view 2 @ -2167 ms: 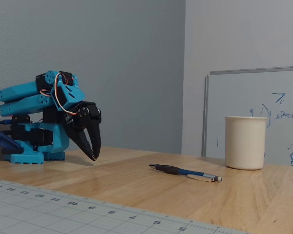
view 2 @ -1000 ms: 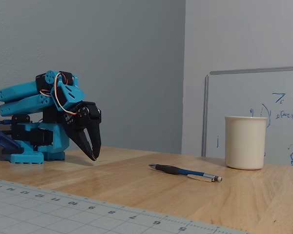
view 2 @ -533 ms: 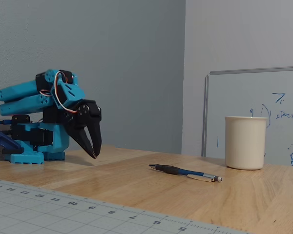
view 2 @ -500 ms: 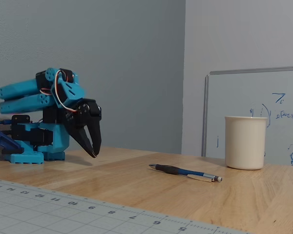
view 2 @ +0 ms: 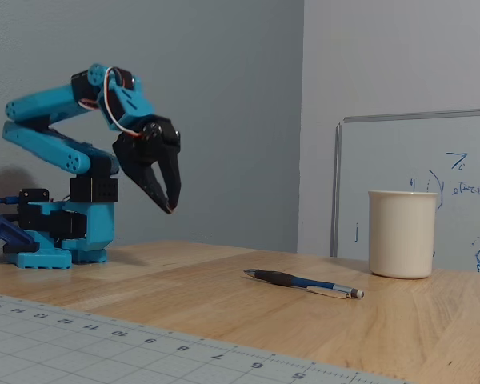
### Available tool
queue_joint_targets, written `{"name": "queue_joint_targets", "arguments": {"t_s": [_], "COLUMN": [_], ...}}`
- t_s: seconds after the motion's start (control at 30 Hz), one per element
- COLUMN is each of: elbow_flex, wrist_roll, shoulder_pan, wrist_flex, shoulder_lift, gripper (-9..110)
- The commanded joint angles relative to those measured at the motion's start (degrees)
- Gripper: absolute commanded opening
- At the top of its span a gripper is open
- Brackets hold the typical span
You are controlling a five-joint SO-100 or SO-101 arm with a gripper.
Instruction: Touch the pen.
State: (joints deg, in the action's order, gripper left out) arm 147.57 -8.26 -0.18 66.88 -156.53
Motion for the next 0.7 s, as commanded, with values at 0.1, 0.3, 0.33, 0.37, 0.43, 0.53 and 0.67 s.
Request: {"name": "queue_joint_targets", "arguments": {"t_s": [0.1, 0.3, 0.33, 0.37, 0.43, 0.53, 0.67], "elbow_flex": [-16.17, -25.22, -26.63, -28.04, -30.94, -34.98, -40.69], "wrist_roll": [-0.62, -0.18, 0.0, 0.0, 0.0, 0.09, -0.18], "shoulder_pan": [0.18, 0.18, 0.0, -0.18, -0.35, -0.44, -0.44], "wrist_flex": [-0.7, -0.7, -0.7, -0.7, -0.7, -0.7, -0.79], "shoulder_lift": [10.2, 18.72, 20.39, 22.06, 25.66, 31.64, 40.17], "gripper": [1, 1, 1, 1, 1, 1, 1]}}
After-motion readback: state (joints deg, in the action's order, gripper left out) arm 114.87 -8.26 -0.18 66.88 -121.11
